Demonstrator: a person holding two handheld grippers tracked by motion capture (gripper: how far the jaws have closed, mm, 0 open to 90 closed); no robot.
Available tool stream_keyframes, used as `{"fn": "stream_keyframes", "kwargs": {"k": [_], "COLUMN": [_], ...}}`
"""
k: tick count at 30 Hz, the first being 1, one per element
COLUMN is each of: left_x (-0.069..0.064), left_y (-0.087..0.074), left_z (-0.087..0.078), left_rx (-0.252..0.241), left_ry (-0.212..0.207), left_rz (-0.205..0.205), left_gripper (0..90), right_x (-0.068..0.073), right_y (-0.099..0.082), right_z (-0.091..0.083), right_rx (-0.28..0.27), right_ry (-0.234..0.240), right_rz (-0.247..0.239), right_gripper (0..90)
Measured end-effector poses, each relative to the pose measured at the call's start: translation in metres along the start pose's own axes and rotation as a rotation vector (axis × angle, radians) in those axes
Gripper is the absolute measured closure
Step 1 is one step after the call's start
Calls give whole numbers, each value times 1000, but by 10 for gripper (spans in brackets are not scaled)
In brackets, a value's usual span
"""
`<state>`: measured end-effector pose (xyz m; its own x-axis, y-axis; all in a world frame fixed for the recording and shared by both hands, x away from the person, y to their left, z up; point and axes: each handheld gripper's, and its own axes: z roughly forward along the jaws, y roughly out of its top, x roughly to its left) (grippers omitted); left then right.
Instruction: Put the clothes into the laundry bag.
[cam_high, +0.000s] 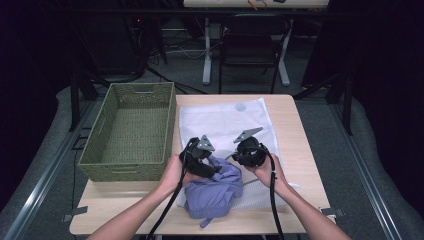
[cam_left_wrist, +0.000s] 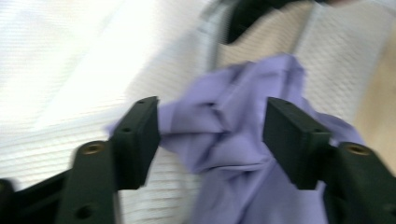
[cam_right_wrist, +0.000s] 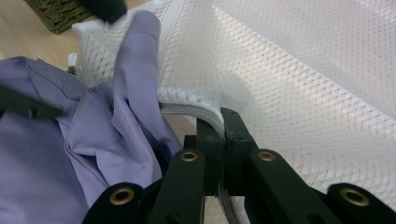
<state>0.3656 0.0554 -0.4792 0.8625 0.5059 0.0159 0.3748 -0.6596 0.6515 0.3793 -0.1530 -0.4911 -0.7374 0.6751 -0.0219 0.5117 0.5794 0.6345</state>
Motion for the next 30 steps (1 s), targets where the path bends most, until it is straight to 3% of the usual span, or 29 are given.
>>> {"fn": "stream_keyframes", "kwargs": {"k": [2, 5, 8, 10, 12, 17, 19, 22, 26, 30], "left_x": [6, 15, 17, 13, 6, -16, -20, -24, -34, -24], "left_y": [-1, -7, -13, -13, -11, -2, 0, 1, 4, -2], "left_z": [4, 19, 30, 31, 29, 31, 38, 45, 36, 48], "left_rx": [9, 60, 53, 35, 36, 19, 24, 28, 15, 74], "left_ry": [6, -38, -99, -115, -114, -153, -152, -187, -188, -176], "left_rz": [-20, -33, -53, -34, 6, 62, 65, 64, 111, 55], "left_gripper": [283, 345, 584, 748, 846, 871, 871, 869, 843, 733], "right_x": [1, 1, 2, 1, 1, 0, 1, 2, -1, 1], "right_y": [1, 1, 1, 1, 1, 2, 2, 3, 2, 2], "right_z": [1, 2, 2, 2, 2, 2, 1, -2, -1, -3], "right_rx": [4, 3, 5, 2, 0, -3, -3, -14, -14, -25], "right_ry": [-2, 2, 2, 3, 4, -2, 0, -6, -9, -1], "right_rz": [-1, -5, -3, -3, -3, -1, -7, -3, 6, 8], "right_gripper": [874, 874, 875, 874, 874, 874, 875, 874, 874, 874]}}
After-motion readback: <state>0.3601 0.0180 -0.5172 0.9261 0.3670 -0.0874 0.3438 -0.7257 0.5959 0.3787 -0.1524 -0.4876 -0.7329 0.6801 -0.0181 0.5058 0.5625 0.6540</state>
